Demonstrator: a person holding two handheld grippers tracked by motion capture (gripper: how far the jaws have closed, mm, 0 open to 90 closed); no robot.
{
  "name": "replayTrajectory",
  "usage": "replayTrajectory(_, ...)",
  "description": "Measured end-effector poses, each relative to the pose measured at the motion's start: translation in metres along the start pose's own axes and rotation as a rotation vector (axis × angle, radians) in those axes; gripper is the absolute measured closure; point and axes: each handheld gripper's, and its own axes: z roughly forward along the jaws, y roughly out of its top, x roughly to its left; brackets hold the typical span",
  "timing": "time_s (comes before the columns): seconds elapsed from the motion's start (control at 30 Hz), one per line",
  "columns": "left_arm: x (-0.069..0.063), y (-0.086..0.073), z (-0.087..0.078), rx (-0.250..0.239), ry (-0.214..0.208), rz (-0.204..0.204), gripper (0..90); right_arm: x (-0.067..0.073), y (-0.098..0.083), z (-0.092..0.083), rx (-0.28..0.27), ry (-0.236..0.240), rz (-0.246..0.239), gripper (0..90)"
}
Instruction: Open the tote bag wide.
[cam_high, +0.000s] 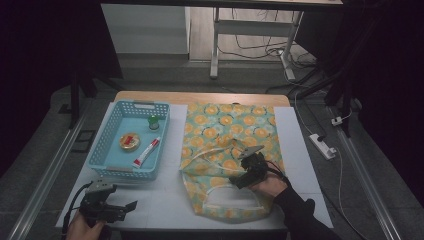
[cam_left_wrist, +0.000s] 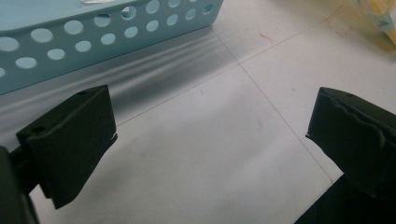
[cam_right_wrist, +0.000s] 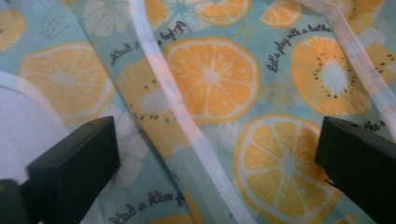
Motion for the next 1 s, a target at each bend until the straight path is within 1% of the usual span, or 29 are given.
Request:
replayTrajectory(0.07,0.0,0.0,0.0,0.0,0.001,0.0,1.2,0.001,0.001,-0.003,-0.004,0.013,-0.015,15.3)
replayTrajectory(0.1,0.0,0.0,0.0,0.0,0.0,0.0,1.2,0.002,0.002,-0.006,-0.015,0.024,-0.025,27.5)
replayTrajectory(0.13,0.0,0.0,0.0,0.0,0.001,0.0,1.2,0.002,0.002,-0.006,-0.015,0.024,-0.025,27.5)
replayTrajectory(0.27,0.0,0.0,0.0,0.001,0.002,0.001,1.3,0.004,0.003,-0.009,-0.016,0.042,-0.041,45.3)
replayTrajectory(0.47,0.0,0.0,0.0,0.002,0.001,0.003,1.3,0.008,0.006,-0.011,0.002,0.062,-0.082,63.6)
replayTrajectory(0.5,0.0,0.0,0.0,0.002,0.002,0.003,1.3,0.01,0.006,-0.012,0.007,0.074,-0.094,70.0)
replayTrajectory(0.53,0.0,0.0,0.0,0.003,0.002,0.003,1.3,0.01,0.006,-0.012,0.007,0.074,-0.094,70.0)
replayTrajectory(0.57,0.0,0.0,0.0,0.003,0.002,0.003,1.3,0.01,0.006,-0.012,0.006,0.075,-0.099,73.1)
replayTrajectory(0.6,0.0,0.0,0.0,0.003,0.002,0.003,1.4,0.01,0.007,-0.012,0.008,0.084,-0.093,78.2)
replayTrajectory(0.63,0.0,0.0,0.0,0.003,0.002,0.004,1.4,0.009,0.007,-0.012,0.013,0.089,-0.086,80.5)
replayTrajectory(0.67,0.0,0.0,0.0,0.002,0.002,0.004,1.4,0.009,0.007,-0.012,0.013,0.089,-0.086,80.5)
replayTrajectory(0.73,0.0,0.0,0.0,0.003,0.001,0.003,1.4,0.007,0.007,-0.013,0.004,0.099,-0.066,83.6)
replayTrajectory(0.77,0.0,0.0,0.0,0.003,0.001,0.003,1.4,0.004,0.008,-0.015,-0.013,0.115,-0.048,86.5)
replayTrajectory(0.93,0.0,0.0,0.001,0.004,0.0,0.003,1.4,0.003,0.009,-0.019,-0.033,0.117,-0.047,89.5)
replayTrajectory(1.0,0.0,0.0,0.001,0.005,0.0,0.003,1.4,0.003,0.011,-0.021,-0.038,0.11,-0.049,89.8)
